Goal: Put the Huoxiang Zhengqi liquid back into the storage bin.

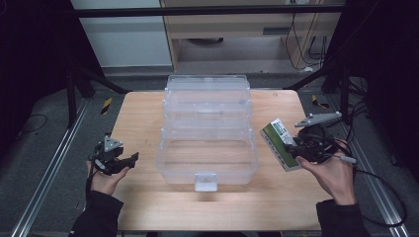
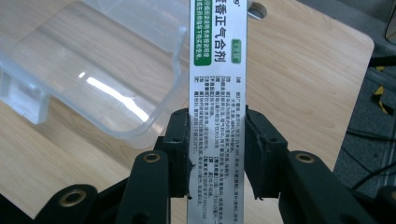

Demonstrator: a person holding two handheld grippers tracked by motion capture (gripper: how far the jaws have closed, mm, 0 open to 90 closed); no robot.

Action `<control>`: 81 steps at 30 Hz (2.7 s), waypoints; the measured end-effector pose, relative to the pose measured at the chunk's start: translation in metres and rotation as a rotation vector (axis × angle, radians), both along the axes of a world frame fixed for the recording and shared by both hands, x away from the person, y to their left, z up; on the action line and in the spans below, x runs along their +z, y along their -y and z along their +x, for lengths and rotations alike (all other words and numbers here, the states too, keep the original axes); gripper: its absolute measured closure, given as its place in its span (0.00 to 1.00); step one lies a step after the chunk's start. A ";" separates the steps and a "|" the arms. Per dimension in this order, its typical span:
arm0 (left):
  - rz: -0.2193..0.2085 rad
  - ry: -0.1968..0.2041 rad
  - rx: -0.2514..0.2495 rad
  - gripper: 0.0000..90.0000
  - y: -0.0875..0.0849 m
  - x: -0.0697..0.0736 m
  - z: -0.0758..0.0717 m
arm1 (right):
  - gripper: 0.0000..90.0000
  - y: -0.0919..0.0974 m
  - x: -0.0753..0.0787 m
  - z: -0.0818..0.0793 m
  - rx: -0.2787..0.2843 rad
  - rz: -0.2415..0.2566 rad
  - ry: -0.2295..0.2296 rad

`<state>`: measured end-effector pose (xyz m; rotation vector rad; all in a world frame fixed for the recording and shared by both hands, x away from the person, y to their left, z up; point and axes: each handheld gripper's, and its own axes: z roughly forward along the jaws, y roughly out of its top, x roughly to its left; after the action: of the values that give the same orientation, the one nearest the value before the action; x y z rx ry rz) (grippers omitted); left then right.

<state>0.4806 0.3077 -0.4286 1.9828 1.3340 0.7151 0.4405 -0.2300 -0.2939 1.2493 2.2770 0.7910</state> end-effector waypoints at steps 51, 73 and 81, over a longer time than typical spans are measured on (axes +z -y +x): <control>0.003 -0.013 -0.002 0.41 0.000 -0.004 0.002 | 0.72 -0.090 -0.005 0.062 0.616 0.023 -0.043; 0.011 -0.018 -0.005 0.41 0.001 -0.006 0.003 | 0.72 -0.101 -0.023 0.071 0.755 -0.097 -0.124; 0.012 -0.020 -0.007 0.41 0.002 -0.006 0.003 | 0.72 -0.105 -0.028 0.071 0.792 -0.129 -0.148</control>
<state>0.4840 0.3059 -0.4349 2.0078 1.3368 0.7031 0.5114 -0.1253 -0.3215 0.3169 2.9124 0.7877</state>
